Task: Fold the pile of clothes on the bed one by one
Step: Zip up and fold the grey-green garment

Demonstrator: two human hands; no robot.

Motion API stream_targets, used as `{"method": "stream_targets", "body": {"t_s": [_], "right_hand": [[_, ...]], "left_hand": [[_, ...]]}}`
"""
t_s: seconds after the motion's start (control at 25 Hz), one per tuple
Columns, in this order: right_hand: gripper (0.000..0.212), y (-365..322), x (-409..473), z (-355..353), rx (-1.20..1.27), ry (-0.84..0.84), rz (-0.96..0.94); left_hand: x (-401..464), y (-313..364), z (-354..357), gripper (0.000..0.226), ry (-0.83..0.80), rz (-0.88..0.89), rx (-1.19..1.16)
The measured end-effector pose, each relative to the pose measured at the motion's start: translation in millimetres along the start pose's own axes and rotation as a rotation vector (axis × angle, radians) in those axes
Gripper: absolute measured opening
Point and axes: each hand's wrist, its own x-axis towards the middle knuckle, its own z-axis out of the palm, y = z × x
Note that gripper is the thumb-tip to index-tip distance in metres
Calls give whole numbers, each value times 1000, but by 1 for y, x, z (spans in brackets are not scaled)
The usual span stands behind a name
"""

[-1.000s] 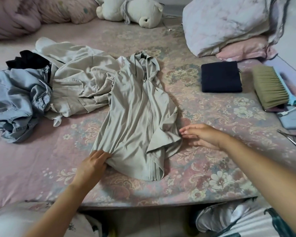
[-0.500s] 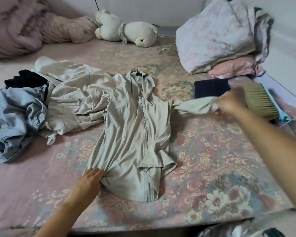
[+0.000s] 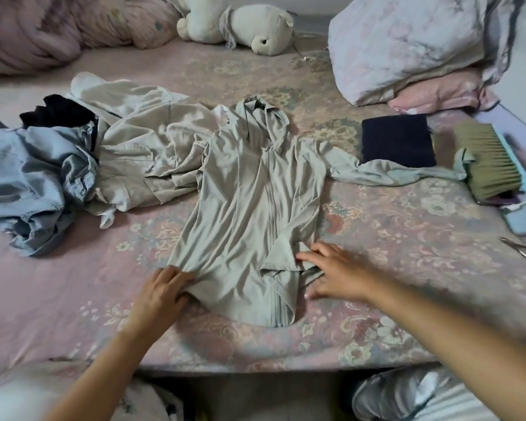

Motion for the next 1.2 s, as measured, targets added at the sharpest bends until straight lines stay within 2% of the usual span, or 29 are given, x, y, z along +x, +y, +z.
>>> {"method": "stream_targets", "body": {"t_s": [0.08,0.16,0.28,0.4,0.48,0.56,0.64,0.76,0.84,0.92,1.04,1.12,1.2], "right_hand": [[34,-5,6,15,8,189,-81],[14,1,5,12,195,279,-20],[5,23,-14,-7,368,407,126],[10,58,-48,-24,516,538,270],[15,79,-71,-28,561,501,329],[34,87,-84,-21,354,280,397],[57,88,-80,-10,-26,149,414],[61,77,-59,0,-383,307,138],[48,80,-51,5,-363,479,-6],[38,75,-58,-8,-209,602,47],[34,93,-80,-25,-2,778,289],[37,115,-97,-29,99,716,431],[41,131,-111,-30,113,695,462]], "left_hand": [[0,6,-9,27,17,-109,-87],[3,14,-17,16,37,-252,-203],[3,23,-23,16,122,-266,-272],[-2,28,-23,24,164,-448,-386],[-8,32,-20,27,189,-508,-431],[-8,41,-16,29,149,-543,-493],[-2,55,-8,31,81,-634,-552],[8,74,4,39,46,-734,-611],[11,77,1,35,76,-764,-628],[11,76,-7,33,167,-710,-563],[7,84,-11,48,267,-358,-394],[-3,86,0,63,196,-159,-243],[-11,83,2,72,137,-114,-209]]}}
